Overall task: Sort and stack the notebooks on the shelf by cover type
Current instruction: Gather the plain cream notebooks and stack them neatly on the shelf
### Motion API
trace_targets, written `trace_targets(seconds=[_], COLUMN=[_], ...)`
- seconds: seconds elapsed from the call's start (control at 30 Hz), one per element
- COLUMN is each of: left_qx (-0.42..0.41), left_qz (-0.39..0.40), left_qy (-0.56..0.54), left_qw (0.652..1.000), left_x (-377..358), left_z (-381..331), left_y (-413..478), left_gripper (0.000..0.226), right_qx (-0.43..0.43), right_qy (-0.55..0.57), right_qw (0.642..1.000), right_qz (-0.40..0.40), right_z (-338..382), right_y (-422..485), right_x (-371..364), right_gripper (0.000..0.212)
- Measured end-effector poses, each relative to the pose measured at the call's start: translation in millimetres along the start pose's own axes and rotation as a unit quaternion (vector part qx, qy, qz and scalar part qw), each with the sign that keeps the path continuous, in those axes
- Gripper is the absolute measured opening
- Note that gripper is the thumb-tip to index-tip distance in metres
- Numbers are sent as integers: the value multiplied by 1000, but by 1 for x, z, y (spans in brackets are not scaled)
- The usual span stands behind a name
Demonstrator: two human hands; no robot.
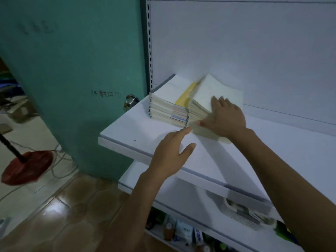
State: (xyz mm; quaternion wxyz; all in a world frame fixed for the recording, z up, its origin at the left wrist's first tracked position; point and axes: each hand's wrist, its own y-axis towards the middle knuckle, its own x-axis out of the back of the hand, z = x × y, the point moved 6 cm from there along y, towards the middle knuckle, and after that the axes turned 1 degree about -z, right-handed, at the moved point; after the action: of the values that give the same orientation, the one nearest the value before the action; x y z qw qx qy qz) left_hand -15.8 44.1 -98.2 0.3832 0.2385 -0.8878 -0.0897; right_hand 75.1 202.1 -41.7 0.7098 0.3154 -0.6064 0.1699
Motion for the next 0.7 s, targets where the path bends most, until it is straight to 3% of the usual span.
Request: trace_targets(seconds=[0.13, 0.2, 0.33, 0.43, 0.53, 0.7], left_qx=[26, 86, 126, 112, 46, 53], left_qz=[61, 100, 245, 309, 290, 159], left_qy=[-148, -288, -369, -398, -315, -386], left_qw=[987, 949, 888, 856, 902, 907], left_x=[7, 10, 2, -4, 1, 42], left_z=[24, 35, 38, 27, 32, 80], left_y=[34, 47, 63, 58, 59, 72], left_gripper=[33, 28, 73, 55, 10, 7], right_qx=[-21, -34, -51, -56, -59, 6], right_qy=[-13, -10, -28, -26, -10, -15], right_qw=[996, 991, 981, 985, 985, 982], right_qz=[-92, -132, -184, -163, -162, -188], right_z=[13, 22, 49, 70, 79, 86], right_y=[-24, -42, -78, -96, -105, -99], right_x=[0, -3, -18, -35, -36, -18], right_gripper=[63, 55, 59, 66, 67, 66])
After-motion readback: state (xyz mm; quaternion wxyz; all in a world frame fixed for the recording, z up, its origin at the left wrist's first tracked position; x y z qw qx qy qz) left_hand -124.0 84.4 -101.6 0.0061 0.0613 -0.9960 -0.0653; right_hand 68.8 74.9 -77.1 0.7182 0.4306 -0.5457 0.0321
